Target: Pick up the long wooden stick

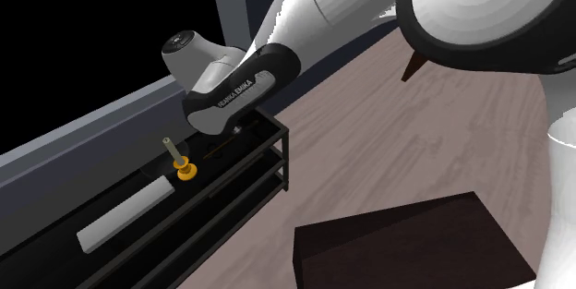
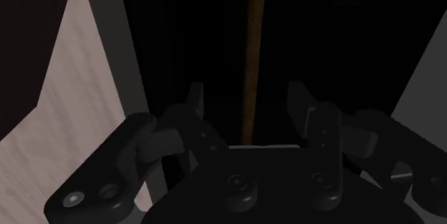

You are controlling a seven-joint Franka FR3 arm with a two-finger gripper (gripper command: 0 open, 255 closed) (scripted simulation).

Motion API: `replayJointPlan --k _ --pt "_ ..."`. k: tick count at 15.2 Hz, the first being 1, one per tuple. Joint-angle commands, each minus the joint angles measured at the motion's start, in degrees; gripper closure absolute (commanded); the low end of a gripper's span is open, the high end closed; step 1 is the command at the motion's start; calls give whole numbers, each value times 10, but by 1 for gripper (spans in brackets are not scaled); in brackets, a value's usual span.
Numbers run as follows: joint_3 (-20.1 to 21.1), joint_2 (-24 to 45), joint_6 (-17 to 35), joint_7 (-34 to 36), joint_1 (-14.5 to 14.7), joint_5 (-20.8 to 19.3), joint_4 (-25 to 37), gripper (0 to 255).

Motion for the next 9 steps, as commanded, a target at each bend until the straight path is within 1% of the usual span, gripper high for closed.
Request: replayJointPlan --k 1,9 --pt "0 2 5 1 0 -1 0 255" --pt "-1 4 5 0 0 -2 2 255"
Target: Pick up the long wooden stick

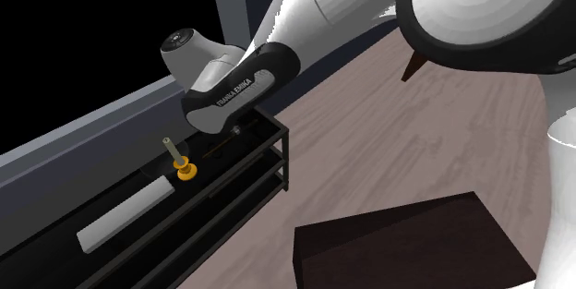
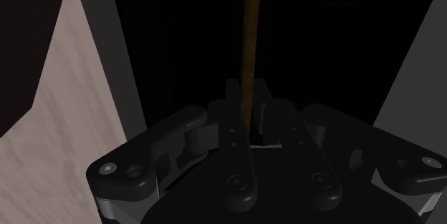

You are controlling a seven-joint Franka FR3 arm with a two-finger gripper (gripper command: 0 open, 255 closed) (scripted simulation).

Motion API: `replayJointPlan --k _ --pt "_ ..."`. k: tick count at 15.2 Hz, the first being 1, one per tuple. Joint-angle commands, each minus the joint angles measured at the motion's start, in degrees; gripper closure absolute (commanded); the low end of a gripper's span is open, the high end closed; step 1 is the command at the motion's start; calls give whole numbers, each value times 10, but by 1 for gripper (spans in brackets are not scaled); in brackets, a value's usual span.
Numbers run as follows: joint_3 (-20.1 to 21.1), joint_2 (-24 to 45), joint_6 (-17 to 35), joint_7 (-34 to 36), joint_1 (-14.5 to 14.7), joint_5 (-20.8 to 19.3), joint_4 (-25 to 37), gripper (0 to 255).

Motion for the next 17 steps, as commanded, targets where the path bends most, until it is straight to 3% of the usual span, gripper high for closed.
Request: replayJointPlan --k 1,17 --pt "1 -2 -3 -1 -2 2 -4 255" --pt "38 -73 -64 -36 -27 50 -6 255"
